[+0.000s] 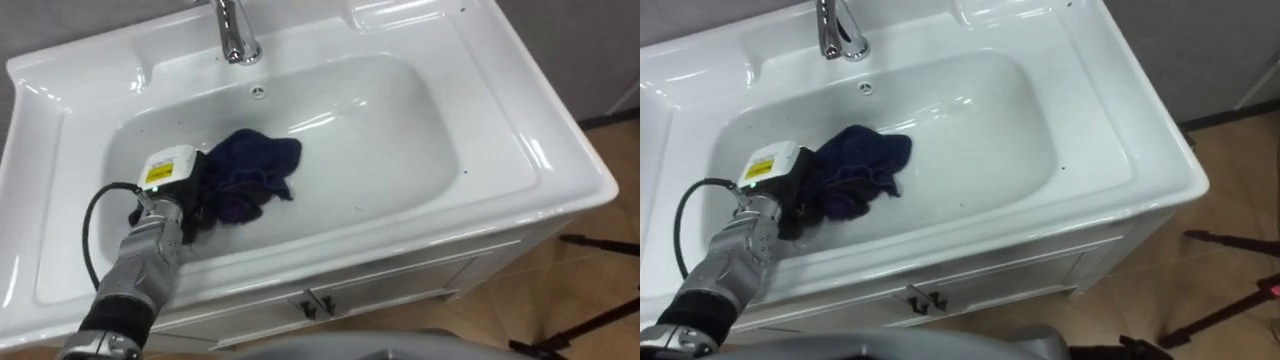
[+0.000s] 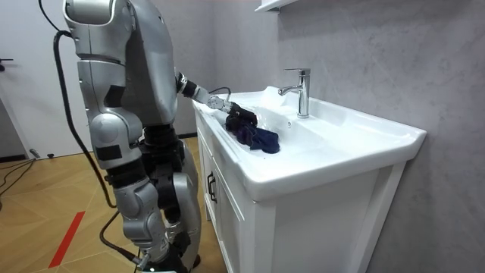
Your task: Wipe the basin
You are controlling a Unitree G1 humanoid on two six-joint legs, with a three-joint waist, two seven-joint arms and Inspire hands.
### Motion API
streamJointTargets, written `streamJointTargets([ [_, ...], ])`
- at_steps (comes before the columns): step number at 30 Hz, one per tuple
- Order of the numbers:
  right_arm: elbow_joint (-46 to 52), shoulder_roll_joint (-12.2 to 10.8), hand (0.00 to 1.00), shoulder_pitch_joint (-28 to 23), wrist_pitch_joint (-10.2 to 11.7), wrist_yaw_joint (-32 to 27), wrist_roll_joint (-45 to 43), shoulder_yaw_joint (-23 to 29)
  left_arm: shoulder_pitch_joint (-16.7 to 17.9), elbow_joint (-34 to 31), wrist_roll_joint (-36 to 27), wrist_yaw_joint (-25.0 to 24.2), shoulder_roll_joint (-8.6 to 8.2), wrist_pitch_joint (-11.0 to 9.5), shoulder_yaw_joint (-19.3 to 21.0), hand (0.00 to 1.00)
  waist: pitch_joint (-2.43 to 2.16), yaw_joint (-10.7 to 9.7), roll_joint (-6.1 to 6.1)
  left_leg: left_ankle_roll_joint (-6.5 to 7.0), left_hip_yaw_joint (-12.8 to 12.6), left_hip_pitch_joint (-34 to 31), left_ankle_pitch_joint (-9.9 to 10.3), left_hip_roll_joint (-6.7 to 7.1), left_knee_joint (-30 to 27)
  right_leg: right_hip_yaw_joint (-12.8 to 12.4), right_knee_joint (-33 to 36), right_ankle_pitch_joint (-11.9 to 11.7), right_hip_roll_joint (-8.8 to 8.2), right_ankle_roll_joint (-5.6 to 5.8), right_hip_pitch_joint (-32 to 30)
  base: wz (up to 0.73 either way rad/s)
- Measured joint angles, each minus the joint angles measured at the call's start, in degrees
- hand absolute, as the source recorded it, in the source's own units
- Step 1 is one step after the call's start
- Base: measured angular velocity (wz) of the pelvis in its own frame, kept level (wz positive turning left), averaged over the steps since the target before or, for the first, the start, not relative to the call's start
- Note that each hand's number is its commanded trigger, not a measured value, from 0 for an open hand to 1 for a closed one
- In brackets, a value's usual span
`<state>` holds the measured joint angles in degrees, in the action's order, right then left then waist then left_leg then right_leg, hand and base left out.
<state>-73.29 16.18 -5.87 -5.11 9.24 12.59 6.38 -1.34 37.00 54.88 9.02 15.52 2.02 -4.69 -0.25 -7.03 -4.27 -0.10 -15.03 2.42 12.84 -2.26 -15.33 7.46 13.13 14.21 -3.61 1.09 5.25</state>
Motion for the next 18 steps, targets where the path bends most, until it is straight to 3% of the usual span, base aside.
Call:
streamJointTargets([
  [18, 2.1, -0.3, 0.00, -0.6, 0.7, -1.0, -1.4, -0.2, 0.2, 0.2, -3.3, 2.7, -0.05, 0.1, 0.2, 1.00, -0.16, 1.2, 0.67, -0.02, 0.4, 1.2, 0.0, -0.15, -0.1, -0.9, -1.3, 0.0, 0.41, -0.11, 1.7, -0.01],
])
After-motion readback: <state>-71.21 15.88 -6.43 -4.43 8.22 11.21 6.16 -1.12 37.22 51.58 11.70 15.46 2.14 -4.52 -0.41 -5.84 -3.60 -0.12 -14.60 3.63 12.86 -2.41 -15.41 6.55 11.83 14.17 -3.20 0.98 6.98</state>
